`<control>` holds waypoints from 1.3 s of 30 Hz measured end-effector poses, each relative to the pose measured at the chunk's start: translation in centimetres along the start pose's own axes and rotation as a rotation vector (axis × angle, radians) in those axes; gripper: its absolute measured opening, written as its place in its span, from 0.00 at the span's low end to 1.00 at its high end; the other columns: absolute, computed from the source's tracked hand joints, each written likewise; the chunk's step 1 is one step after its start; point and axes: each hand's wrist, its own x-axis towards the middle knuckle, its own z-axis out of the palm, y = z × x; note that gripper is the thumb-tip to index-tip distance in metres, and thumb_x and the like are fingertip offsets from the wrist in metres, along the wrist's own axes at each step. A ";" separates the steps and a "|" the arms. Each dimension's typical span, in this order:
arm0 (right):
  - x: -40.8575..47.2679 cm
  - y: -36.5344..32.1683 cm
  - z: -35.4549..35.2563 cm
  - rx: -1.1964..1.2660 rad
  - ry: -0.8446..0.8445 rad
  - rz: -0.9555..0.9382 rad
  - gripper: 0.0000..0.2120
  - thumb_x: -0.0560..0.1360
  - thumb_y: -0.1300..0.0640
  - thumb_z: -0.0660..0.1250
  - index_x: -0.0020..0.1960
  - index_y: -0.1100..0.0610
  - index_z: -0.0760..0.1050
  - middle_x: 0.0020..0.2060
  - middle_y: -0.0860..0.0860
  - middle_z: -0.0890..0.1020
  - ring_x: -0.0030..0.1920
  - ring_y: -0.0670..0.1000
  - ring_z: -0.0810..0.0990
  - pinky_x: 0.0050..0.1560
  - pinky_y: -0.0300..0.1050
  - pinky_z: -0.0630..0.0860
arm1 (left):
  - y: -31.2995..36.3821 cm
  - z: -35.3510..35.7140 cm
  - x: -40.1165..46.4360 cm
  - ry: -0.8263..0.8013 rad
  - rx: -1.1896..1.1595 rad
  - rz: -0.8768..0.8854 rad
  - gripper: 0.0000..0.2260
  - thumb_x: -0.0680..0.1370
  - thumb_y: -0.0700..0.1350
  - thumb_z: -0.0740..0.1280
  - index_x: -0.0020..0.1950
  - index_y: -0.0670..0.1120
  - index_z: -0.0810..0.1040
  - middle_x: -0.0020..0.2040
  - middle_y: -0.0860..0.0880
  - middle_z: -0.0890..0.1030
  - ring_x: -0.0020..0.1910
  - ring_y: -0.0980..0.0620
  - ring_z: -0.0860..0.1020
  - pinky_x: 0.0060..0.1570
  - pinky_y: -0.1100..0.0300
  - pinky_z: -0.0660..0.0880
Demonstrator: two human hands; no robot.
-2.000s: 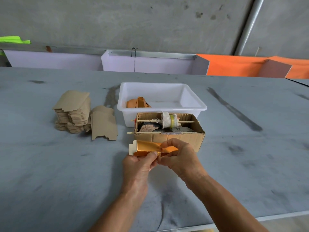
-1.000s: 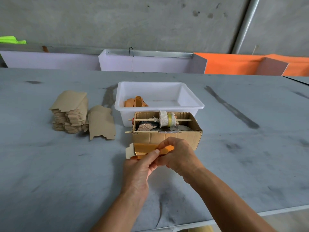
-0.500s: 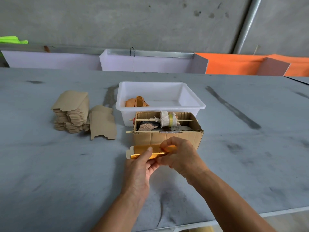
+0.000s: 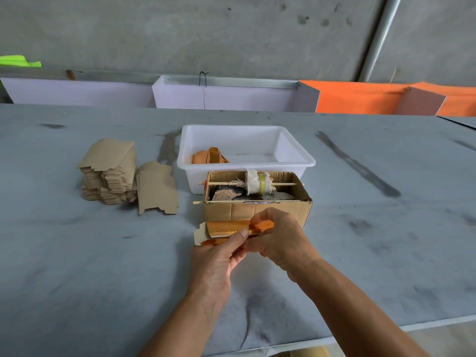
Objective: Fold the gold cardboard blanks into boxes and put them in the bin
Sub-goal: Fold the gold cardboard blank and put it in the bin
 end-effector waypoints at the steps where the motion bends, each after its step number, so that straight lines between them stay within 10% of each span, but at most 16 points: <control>1: 0.0 0.0 0.0 -0.004 0.000 0.001 0.18 0.65 0.65 0.77 0.47 0.51 0.74 0.40 0.53 0.81 0.37 0.48 0.77 0.34 0.40 0.74 | 0.0 0.0 0.1 -0.002 -0.006 -0.018 0.12 0.57 0.37 0.75 0.38 0.46 0.85 0.40 0.45 0.85 0.40 0.48 0.84 0.34 0.59 0.79; 25: -0.7 0.5 0.7 -0.134 0.098 -0.145 0.24 0.68 0.64 0.74 0.60 0.51 0.72 0.43 0.52 0.83 0.39 0.46 0.79 0.32 0.34 0.70 | 0.2 1.1 0.5 0.185 -0.039 -0.234 0.06 0.70 0.32 0.71 0.44 0.41 0.77 0.37 0.44 0.82 0.31 0.52 0.81 0.24 0.64 0.75; 39: -1.9 0.9 2.1 -0.110 0.343 -0.268 0.31 0.69 0.60 0.74 0.68 0.52 0.65 0.33 0.46 0.80 0.39 0.46 0.81 0.44 0.43 0.79 | 0.1 1.3 -0.3 0.189 0.047 0.181 0.07 0.69 0.32 0.73 0.44 0.41 0.80 0.34 0.48 0.84 0.34 0.51 0.83 0.30 0.62 0.78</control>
